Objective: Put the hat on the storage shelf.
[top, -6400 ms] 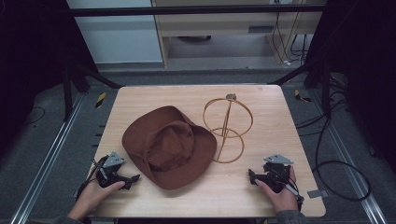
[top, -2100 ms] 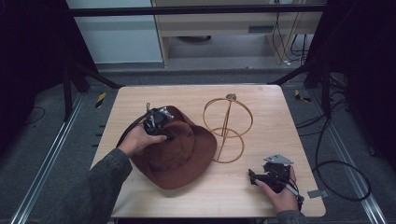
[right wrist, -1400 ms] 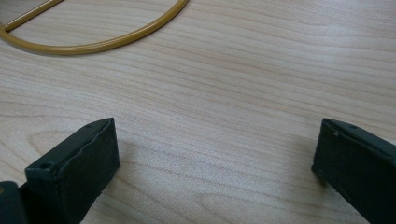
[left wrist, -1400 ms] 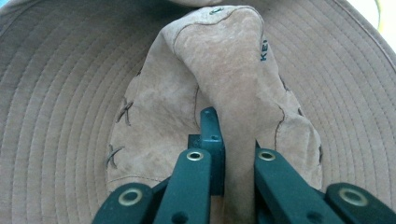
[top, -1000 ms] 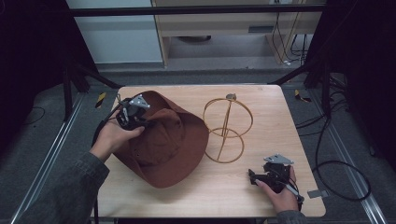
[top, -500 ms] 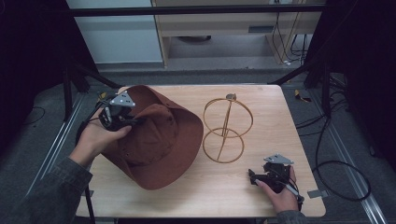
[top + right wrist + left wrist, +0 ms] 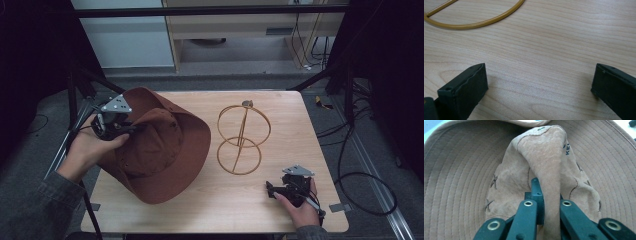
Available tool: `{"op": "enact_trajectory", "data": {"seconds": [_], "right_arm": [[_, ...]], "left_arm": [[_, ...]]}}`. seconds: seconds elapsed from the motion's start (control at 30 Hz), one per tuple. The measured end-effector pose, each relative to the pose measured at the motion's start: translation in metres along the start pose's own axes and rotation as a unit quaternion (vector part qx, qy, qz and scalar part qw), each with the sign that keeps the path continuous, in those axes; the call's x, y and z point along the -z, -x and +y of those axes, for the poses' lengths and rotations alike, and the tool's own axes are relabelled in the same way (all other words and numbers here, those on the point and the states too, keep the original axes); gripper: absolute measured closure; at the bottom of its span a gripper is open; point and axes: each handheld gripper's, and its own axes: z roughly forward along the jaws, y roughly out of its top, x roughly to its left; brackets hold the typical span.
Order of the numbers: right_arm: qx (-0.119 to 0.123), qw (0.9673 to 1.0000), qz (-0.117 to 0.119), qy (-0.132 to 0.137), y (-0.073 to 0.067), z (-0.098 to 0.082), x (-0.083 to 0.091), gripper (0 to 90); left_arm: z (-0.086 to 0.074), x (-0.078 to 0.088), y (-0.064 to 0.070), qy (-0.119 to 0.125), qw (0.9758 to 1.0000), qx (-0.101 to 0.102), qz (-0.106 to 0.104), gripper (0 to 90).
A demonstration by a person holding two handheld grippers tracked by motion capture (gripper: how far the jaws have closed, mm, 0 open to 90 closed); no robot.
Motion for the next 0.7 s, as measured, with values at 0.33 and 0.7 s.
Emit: {"op": "enact_trajectory", "data": {"seconds": [0.33,0.7], "right_arm": [[0.0,1.0,0.0,0.0,0.0,0.0,0.0,0.5],[0.001,1.0,0.0,0.0,0.0,0.0,0.0,0.5]], "left_arm": [[0.011,0.033,0.001,0.04,0.9991,0.002,0.012,88.5],[0.061,0.059,0.011,0.067,0.9972,-0.029,0.014,88.5]]}}
